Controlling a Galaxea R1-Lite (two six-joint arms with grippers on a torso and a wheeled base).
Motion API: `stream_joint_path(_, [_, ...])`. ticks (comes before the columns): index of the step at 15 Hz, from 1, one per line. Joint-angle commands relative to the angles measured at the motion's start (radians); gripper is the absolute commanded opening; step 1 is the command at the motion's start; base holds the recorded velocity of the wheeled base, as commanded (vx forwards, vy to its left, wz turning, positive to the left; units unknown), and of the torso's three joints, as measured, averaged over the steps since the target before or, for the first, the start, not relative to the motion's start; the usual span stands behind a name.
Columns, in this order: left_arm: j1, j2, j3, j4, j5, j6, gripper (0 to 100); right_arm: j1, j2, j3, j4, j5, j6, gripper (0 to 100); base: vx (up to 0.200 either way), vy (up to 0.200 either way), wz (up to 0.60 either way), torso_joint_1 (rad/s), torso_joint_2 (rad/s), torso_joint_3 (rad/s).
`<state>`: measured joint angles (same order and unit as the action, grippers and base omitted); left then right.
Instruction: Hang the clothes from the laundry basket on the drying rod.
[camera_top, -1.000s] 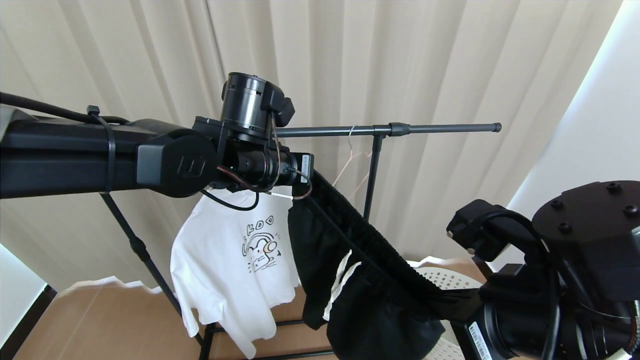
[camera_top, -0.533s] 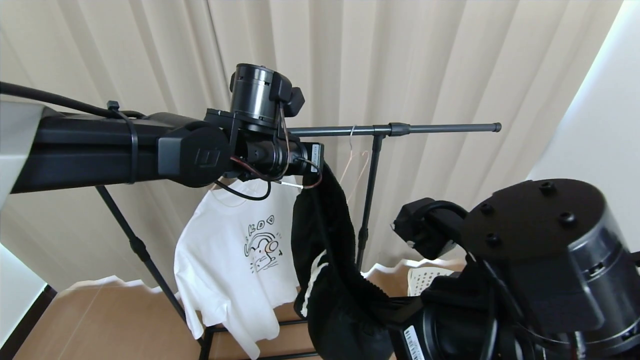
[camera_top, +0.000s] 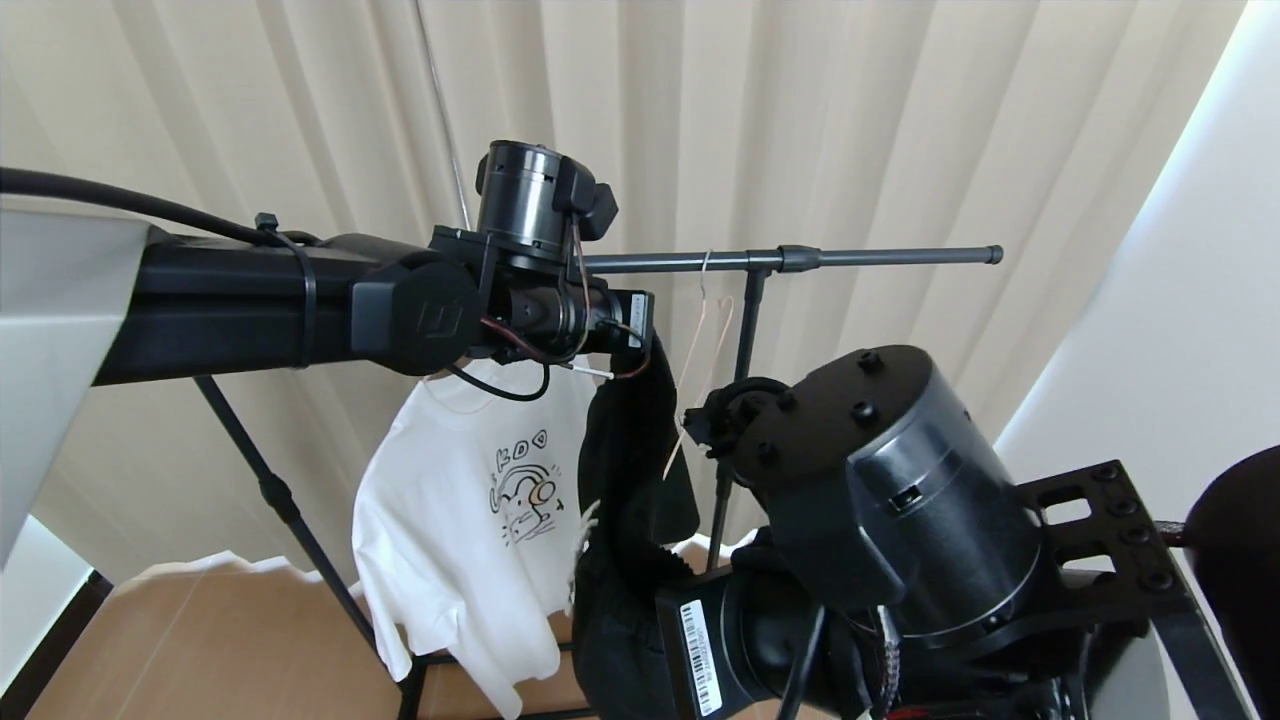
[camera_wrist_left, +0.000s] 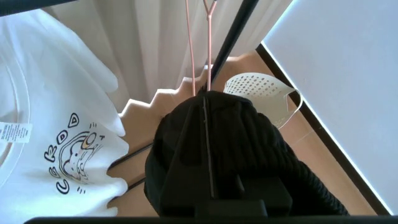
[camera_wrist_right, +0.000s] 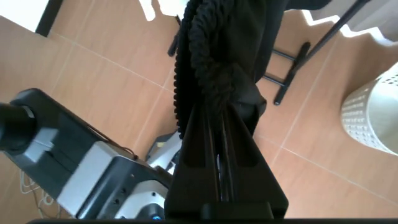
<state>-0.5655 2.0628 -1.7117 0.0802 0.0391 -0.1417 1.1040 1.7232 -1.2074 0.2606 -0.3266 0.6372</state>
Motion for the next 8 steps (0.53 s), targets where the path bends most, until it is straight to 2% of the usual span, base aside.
stream_joint_path(1, [0.003,-0.021,0.006,0.010,0.001,-0.001,0,-0.043,-0.027,0.016,0.011,-0.048,-0.004,0,0.000,0.000,0.00,0.000,0.00,0.000])
stream_joint_path(2, [0.003,-0.047,0.015,0.019,0.005,-0.001,0,-0.064,-0.048,0.025,0.011,-0.086,-0.008,0,0.000,0.000,0.00,0.000,0.00,0.000])
stream_joint_path(3, [0.003,-0.047,0.015,0.019,0.005,-0.001,0,-0.064,-0.048,0.025,0.011,-0.086,-0.008,0,0.000,0.000,0.00,0.000,0.00,0.000])
stream_joint_path(4, [0.010,-0.115,0.046,0.085,0.008,0.001,0,-0.133,-0.085,0.037,0.034,-0.143,-0.014,0,0.000,0.000,0.00,0.000,0.00,0.000])
stream_joint_path(6, [0.026,-0.156,0.055,0.162,0.008,0.001,0,-0.194,-0.102,0.043,0.063,-0.161,-0.037,0,0.000,0.000,0.00,0.000,0.00,0.000])
stream_joint_path(7, [0.030,-0.188,0.058,0.263,0.013,0.001,0,-0.266,-0.094,0.045,0.060,-0.167,-0.074,0,0.000,0.000,0.00,0.000,0.00,0.000])
stream_joint_path(8, [0.032,-0.216,0.075,0.323,0.015,0.002,0,-0.305,-0.082,0.039,0.054,-0.167,-0.097,0,0.000,0.000,0.00,0.000,0.00,0.000])
